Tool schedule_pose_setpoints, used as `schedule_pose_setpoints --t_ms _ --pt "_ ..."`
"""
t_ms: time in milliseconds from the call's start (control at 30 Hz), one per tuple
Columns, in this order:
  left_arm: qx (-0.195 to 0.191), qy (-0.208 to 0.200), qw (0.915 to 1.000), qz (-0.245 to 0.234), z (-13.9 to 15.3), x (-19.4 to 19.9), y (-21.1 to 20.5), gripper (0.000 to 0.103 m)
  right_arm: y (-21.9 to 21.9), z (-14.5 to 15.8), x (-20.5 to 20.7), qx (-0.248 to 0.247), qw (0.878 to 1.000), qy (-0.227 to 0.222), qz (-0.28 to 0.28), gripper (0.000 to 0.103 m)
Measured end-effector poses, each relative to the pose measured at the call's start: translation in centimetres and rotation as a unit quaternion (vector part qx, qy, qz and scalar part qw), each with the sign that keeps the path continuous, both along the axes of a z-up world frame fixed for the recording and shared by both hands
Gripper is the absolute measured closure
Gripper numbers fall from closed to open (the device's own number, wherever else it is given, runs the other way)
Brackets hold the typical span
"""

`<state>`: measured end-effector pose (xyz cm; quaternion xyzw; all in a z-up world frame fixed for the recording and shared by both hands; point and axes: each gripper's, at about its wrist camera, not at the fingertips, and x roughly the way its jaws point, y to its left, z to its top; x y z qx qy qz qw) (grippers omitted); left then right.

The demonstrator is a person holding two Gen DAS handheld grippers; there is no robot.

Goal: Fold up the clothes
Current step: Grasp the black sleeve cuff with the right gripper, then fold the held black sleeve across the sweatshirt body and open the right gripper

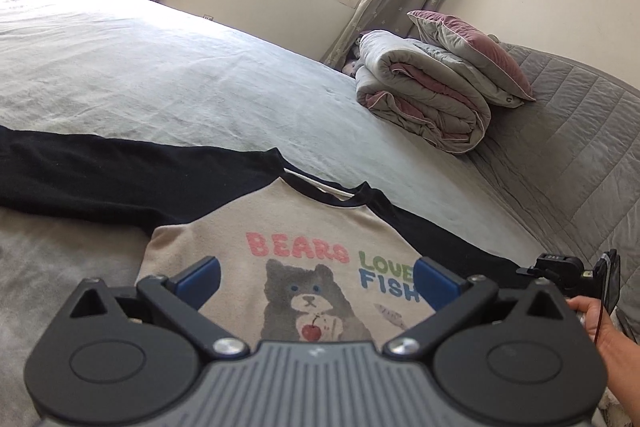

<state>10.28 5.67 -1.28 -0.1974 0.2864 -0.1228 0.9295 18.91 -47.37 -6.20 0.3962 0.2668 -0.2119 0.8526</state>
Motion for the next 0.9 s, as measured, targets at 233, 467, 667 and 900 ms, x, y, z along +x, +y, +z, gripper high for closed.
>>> schedule_pose_setpoints --t_ms 233,467,667,900 --pt "0.009 0.012 0.9999 0.008 0.2 0.0 0.0 0.000 -0.7 0.4 -1.1 0.028 0.999 -0.016 -0.013 0.093" --pt "-0.006 0.020 0.9984 -0.052 0.1 0.0 -0.8 0.000 0.4 3.2 -1.0 -0.003 0.999 -0.050 0.022 0.093" --pt "0.009 0.033 0.9964 -0.078 0.0 -0.1 -1.6 0.000 2.3 6.3 -0.7 -0.026 0.994 -0.079 0.068 0.093" --pt "0.041 0.047 0.9946 -0.082 -0.2 -0.1 -2.2 0.000 6.6 9.5 -0.1 -0.051 0.985 -0.083 0.146 0.093"
